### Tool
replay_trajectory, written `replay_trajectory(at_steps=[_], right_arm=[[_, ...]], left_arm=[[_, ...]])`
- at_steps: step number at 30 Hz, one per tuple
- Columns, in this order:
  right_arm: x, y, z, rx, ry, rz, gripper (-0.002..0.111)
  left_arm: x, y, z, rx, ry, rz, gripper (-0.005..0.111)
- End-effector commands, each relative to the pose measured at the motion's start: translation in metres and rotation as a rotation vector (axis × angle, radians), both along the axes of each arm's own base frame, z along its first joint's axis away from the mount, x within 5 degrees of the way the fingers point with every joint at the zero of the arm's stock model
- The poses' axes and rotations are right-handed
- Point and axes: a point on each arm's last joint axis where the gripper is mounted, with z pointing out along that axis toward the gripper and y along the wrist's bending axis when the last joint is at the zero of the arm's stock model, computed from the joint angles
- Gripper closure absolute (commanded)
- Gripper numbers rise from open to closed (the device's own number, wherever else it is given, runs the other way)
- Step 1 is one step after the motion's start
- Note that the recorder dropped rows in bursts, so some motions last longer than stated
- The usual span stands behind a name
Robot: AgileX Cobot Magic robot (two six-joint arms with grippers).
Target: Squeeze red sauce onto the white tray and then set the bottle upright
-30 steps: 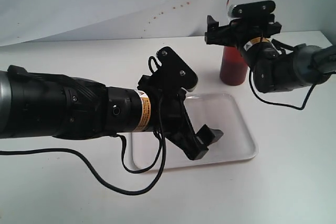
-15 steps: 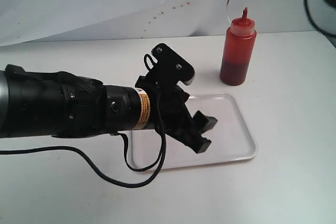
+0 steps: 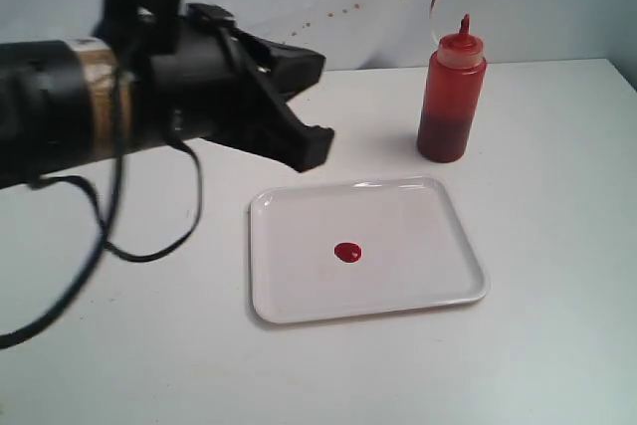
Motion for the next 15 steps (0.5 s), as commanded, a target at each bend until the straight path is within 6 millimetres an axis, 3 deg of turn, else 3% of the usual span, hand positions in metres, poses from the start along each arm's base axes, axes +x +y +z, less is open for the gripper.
replay_trajectory(at_steps=[1,8,15], right_arm=[[-0.036,-0.01,-0.004,-0.009,-0.045,0.0,0.108],[-0.087,-0.024,-0.02,0.106,-0.075,-0.001,0.108],[-0.115,-0.033,-0.019,0.127,-0.147,0.001,0.108]], left_arm=[[-0.031,0.033,0.024,-0.087,-0.052,0.031,0.107],[-0.086,0.086,0.059,-0.246,-0.212,0.026,0.107],[-0.131,0.129,0.092,-0.416,-0.382,0.012,0.107]])
